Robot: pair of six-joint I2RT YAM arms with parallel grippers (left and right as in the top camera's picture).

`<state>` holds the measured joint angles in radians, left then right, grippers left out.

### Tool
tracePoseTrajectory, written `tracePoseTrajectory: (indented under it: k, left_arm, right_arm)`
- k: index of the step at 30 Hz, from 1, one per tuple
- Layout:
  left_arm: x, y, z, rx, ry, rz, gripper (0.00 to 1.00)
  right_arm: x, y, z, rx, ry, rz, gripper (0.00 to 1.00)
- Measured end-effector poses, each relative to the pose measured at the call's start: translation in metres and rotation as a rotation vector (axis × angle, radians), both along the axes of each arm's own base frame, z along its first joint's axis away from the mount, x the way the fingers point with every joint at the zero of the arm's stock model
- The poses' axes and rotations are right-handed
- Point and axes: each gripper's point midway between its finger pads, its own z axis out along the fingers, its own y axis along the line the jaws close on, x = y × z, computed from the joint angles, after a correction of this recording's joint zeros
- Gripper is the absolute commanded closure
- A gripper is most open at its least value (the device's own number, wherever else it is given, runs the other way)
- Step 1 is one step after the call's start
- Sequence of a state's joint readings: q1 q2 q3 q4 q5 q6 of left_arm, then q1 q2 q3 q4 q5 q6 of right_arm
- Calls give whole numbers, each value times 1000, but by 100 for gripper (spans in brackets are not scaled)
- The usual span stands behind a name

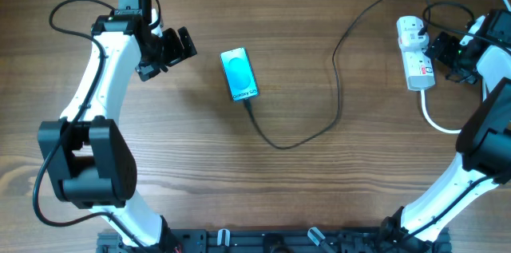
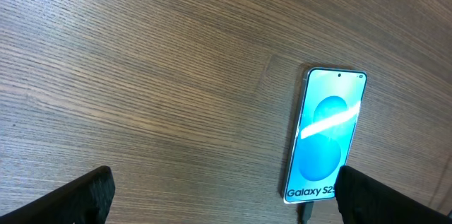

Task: Plug charger to phone and switch on socket

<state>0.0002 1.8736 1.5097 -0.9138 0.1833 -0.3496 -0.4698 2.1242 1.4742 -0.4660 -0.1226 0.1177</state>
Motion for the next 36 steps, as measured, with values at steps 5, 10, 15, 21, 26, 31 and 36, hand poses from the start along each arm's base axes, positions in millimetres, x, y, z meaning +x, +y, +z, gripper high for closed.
tracePoseTrajectory:
  k: [5, 10, 15, 21, 26, 31, 36]
  left_arm:
    - [0, 0, 0, 0, 0, 0, 0]
    - [0, 0, 0, 0, 0, 0, 0]
    - [0, 0, 0, 0, 0, 0, 0]
    - [0, 0, 0, 0, 0, 0, 0]
    - [0, 0, 0, 0, 0, 0, 0]
    - [0, 0, 0, 0, 0, 0, 0]
    - [0, 0, 0, 0, 0, 0, 0]
  right_arm:
    - [1, 2, 0, 0, 0, 5, 0]
    - [2, 5, 0, 1, 2, 11, 0]
    - [3, 5, -2, -7, -14, 17, 0]
    - [5, 4, -2, -18, -29, 25, 0]
    - [4, 1, -1, -34, -23, 16, 0]
    - [2, 1, -2, -35, -15, 14, 0]
    - [-1, 2, -1, -32, -3, 13, 0]
